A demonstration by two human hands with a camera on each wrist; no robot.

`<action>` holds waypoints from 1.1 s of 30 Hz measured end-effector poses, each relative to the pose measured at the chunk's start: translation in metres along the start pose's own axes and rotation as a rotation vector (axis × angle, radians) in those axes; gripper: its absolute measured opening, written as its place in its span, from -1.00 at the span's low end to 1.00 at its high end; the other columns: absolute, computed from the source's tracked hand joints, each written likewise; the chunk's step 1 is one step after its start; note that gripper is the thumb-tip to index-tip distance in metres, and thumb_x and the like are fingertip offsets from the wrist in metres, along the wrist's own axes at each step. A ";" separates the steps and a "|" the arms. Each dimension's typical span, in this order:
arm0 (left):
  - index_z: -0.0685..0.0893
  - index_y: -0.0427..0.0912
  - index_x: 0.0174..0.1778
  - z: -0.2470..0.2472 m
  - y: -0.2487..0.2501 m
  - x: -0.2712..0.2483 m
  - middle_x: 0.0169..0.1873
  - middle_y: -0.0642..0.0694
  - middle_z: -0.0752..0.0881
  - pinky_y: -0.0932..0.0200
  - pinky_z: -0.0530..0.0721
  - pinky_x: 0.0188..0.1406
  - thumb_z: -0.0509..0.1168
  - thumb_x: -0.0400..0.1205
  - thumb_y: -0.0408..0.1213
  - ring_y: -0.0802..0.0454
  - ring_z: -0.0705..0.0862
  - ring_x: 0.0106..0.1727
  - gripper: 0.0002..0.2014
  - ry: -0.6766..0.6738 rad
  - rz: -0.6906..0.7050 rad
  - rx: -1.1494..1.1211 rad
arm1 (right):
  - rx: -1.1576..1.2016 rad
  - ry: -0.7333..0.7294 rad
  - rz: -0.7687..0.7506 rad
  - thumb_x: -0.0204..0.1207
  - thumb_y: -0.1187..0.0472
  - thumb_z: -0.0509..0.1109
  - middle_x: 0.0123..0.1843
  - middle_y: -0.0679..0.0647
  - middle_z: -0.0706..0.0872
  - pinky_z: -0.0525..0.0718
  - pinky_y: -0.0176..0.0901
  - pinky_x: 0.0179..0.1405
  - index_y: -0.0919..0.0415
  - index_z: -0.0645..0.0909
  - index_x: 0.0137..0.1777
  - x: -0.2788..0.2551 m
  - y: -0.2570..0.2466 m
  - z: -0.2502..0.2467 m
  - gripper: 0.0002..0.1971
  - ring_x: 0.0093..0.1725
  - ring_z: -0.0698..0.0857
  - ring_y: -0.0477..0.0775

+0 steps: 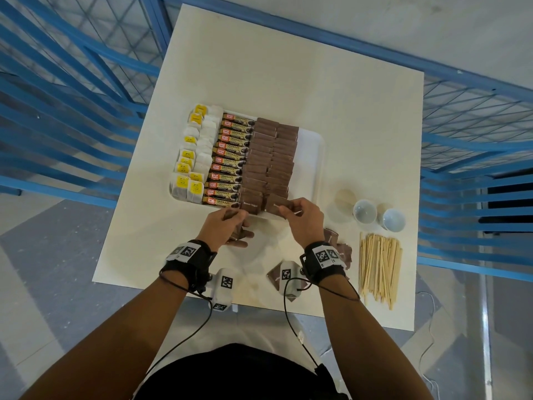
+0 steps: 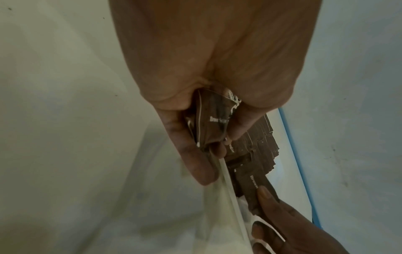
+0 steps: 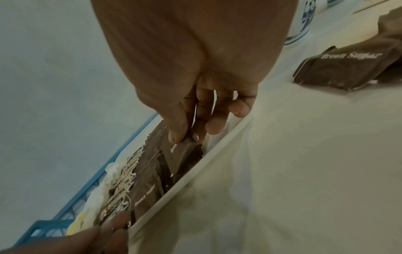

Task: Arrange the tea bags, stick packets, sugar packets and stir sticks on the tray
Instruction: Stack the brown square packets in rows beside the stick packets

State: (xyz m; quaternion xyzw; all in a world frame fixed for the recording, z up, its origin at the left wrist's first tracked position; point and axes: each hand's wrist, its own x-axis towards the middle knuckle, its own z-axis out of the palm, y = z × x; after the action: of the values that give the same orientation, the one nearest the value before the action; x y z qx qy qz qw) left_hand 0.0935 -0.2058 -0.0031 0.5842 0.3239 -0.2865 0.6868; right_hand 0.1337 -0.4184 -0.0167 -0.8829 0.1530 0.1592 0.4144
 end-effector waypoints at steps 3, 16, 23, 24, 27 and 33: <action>0.70 -0.33 0.26 -0.001 0.001 -0.001 -0.03 -0.27 0.79 -0.16 0.86 -0.15 0.25 0.74 -0.50 -0.33 0.85 -0.02 -0.77 -0.037 -0.029 -0.029 | -0.033 -0.001 0.024 0.51 0.06 0.58 -0.23 -0.17 0.72 0.44 -0.57 -0.34 0.10 0.72 -0.05 0.002 0.000 0.002 -0.85 -0.22 0.62 -0.27; 0.67 -0.38 0.33 -0.002 0.002 -0.003 -0.01 -0.31 0.78 -0.15 0.88 -0.16 0.19 0.67 -0.65 -0.35 0.83 -0.01 -0.66 -0.072 -0.040 -0.015 | -0.043 0.052 0.054 0.36 0.02 0.69 -0.25 -0.13 0.76 0.77 -0.13 -0.11 0.04 0.70 -0.05 0.002 -0.003 0.018 -0.73 -0.17 0.74 -0.07; 0.67 -0.34 0.31 -0.004 0.000 -0.001 0.07 -0.32 0.80 -0.16 0.88 -0.13 0.20 0.70 -0.65 -0.32 0.85 0.00 -0.68 -0.085 -0.032 -0.019 | -0.042 0.069 0.066 0.35 -0.01 0.69 -0.27 -0.13 0.75 0.71 -0.06 -0.03 -0.02 0.62 -0.03 0.001 -0.003 0.019 -0.68 -0.03 0.73 0.04; 0.67 -0.33 0.31 -0.004 -0.001 -0.001 0.10 -0.33 0.80 -0.17 0.88 -0.09 0.21 0.70 -0.64 -0.32 0.85 0.02 -0.68 -0.093 -0.030 -0.016 | -0.035 0.069 0.068 0.35 -0.01 0.69 -0.28 -0.13 0.75 0.73 -0.04 -0.02 -0.02 0.62 -0.03 0.001 -0.003 0.019 -0.67 -0.04 0.73 0.04; 0.65 -0.35 0.33 -0.004 -0.001 -0.001 0.14 -0.37 0.80 -0.15 0.88 -0.08 0.21 0.73 -0.62 -0.32 0.85 0.08 -0.71 -0.115 -0.019 -0.019 | -0.032 0.065 0.069 0.34 -0.01 0.70 -0.29 -0.14 0.75 0.75 -0.01 0.01 -0.03 0.60 -0.04 0.001 -0.004 0.019 -0.66 -0.04 0.74 0.04; 0.65 -0.41 0.29 -0.006 -0.002 -0.001 0.12 -0.38 0.82 -0.12 0.88 -0.12 0.30 0.75 -0.50 -0.30 0.86 0.06 -0.79 -0.117 0.012 -0.012 | -0.032 0.073 0.057 0.41 -0.02 0.66 -0.27 -0.11 0.76 0.48 -0.45 -0.21 0.07 0.62 0.02 -0.004 -0.008 0.013 -0.67 -0.18 0.67 -0.22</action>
State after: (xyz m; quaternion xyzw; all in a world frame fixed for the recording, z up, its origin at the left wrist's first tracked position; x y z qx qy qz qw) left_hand 0.0906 -0.1998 -0.0047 0.5641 0.2813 -0.3141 0.7099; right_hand 0.1308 -0.4032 -0.0174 -0.8900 0.1904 0.1411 0.3895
